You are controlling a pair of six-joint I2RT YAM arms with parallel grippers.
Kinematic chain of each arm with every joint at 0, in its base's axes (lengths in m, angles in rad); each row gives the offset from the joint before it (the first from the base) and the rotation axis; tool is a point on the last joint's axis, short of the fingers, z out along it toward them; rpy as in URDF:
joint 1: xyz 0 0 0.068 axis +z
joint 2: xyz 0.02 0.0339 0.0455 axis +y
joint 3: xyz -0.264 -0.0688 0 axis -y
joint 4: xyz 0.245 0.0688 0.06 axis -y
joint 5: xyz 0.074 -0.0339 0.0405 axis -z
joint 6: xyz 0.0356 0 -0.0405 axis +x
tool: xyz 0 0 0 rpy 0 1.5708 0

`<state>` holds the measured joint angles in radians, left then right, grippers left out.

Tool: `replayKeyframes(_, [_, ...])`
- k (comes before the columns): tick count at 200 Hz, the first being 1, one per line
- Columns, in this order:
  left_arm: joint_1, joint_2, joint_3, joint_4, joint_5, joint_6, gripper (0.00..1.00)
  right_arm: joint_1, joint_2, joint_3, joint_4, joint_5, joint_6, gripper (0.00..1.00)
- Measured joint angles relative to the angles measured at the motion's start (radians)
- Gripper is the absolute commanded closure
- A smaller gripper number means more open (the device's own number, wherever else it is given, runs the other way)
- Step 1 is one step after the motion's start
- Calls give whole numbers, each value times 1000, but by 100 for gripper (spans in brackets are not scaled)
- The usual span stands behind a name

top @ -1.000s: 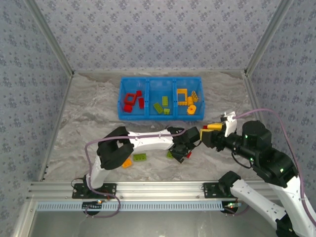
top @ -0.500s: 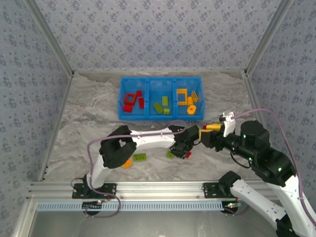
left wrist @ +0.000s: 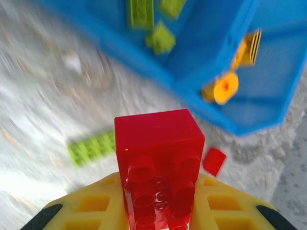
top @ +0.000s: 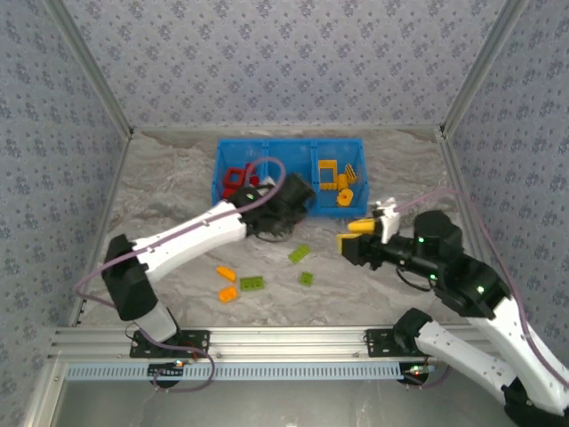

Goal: Sort the legos into containers by color

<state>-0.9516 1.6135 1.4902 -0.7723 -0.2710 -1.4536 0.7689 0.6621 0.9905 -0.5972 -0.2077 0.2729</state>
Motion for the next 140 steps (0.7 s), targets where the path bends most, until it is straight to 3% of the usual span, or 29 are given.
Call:
replayKeyframes(33, [273, -55, -101, -22, 64, 328, 74, 374, 253, -13, 248, 208, -145, 46])
replayKeyframes(59, [418, -29, -110, -31, 138, 541, 74, 544, 498, -12, 474, 379, -257, 46])
replayKeyframes(98, [534, 138, -19, -37, 242, 732, 78, 652, 795, 55, 671, 632, -346, 46])
replayKeyframes(140, [546, 312, 98, -36, 286, 830, 77, 665, 847, 77, 745, 756, -346, 46])
